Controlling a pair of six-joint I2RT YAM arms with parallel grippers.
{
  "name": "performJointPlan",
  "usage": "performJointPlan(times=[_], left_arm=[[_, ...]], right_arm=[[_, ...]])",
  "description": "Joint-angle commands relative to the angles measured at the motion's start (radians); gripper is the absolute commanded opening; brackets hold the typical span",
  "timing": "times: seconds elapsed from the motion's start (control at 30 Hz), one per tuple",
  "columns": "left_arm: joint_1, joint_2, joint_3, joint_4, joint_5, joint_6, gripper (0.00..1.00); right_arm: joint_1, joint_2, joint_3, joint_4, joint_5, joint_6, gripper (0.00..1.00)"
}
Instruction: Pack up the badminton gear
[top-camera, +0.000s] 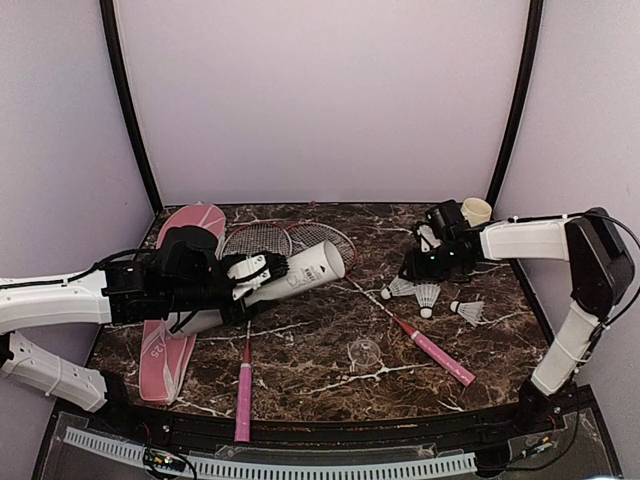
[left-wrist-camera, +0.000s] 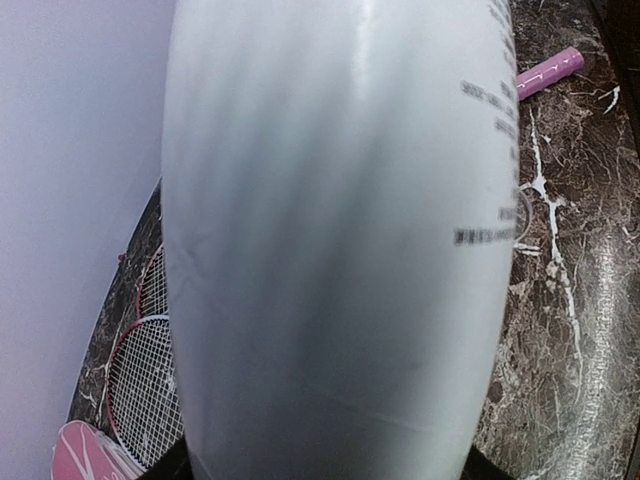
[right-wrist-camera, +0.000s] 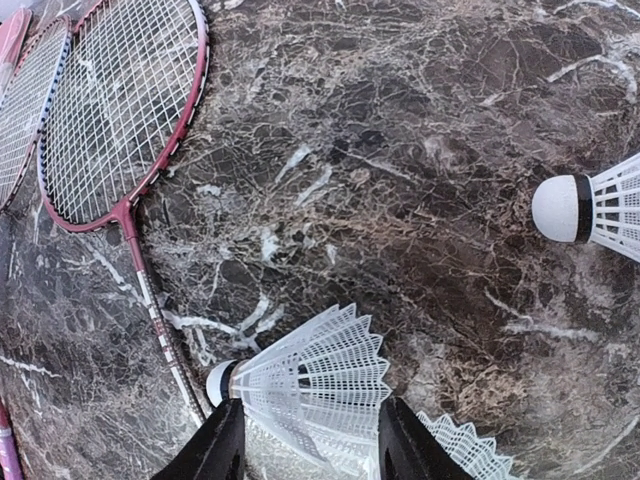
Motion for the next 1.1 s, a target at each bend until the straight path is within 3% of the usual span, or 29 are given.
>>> performJointPlan(times=[0.0,0.57,0.73,1.07], left_arm=[[-0.001,-0.008,-0.001,0.019,0.014,-0.007,0.61],[-0.003,-0.002,0.001,0.015,0.023,-0.010,0.61],[-0.003,0.003,0.001,0.018,0.033,-0.017,0.61],[0.012,0.081,0.033,0.016,0.010,-0.080,0.61]], right_arm=[[-0.015,0.028,0.030,0.037,-0.045,-0.025,0.44],[-0.017,0.041,0.022,0.067,-0.124,-0.015,0.15],[-0.019,0.029,0.025,0.073,-0.148,-0.010,0.01],[-0.022,-0.192,-0.016,0.147,-0.205,0.056,0.00]])
